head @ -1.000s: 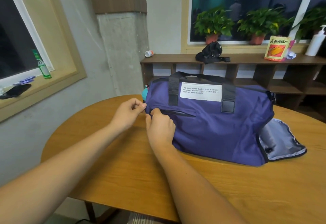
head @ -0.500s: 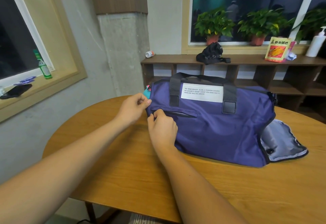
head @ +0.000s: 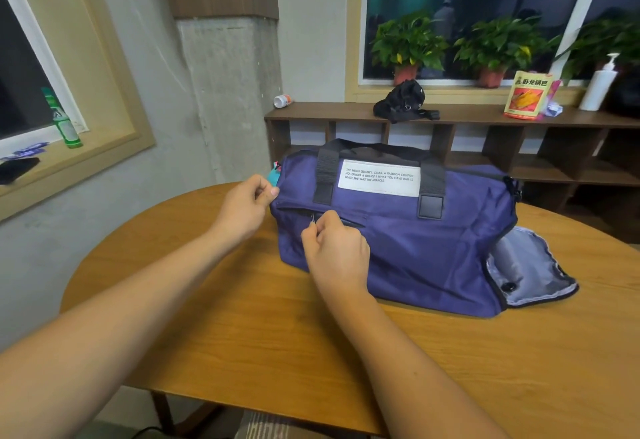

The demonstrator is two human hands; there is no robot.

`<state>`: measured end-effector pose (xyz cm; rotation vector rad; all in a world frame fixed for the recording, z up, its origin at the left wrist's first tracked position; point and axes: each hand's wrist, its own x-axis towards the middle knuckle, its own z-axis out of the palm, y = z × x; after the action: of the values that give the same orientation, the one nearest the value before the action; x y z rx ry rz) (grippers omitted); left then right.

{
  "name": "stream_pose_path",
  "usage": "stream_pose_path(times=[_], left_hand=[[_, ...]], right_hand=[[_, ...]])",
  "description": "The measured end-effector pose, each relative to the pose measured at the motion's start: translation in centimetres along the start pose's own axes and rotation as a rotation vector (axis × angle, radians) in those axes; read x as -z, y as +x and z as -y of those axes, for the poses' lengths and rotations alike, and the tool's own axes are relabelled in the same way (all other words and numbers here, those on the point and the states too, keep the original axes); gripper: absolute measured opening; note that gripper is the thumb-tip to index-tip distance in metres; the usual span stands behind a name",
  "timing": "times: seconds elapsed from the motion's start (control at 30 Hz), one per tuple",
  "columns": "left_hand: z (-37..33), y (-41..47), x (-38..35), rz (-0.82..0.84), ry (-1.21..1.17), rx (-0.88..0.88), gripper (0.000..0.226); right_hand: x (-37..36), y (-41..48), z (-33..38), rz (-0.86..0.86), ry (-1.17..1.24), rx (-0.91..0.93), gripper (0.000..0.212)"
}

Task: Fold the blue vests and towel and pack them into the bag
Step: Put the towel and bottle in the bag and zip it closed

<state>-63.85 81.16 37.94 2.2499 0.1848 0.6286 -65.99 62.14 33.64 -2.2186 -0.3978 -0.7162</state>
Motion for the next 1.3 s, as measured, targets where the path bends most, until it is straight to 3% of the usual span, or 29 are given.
stream_pose_path(times=[0.47,0.93,1.07,1.3], left_hand=[[0.4,0.2,-0.1,-0.034,0.015,-0.002,0.023],[-0.5,-0.3,-0.5,-0.037,0.095,0.008,0.024],[-0.5,-0.8,-0.7,-0.015,0.002,0.065,0.027],[0.7,-5.3,-3.3,0.030,-0.359,0.290,0.048]], right_hand=[[5.6,-1.2,-3.8,-0.064,0.039,-0.048,0.025],[7.9,-1.5,-4.6,0.047,0.017,-0.107,0.024],[10.4,-1.6,-4.6,0.092,0.013,-0.050,0.026],[17.3,0.3,-7.9,-0.155,-0.180,0.291,0.006]])
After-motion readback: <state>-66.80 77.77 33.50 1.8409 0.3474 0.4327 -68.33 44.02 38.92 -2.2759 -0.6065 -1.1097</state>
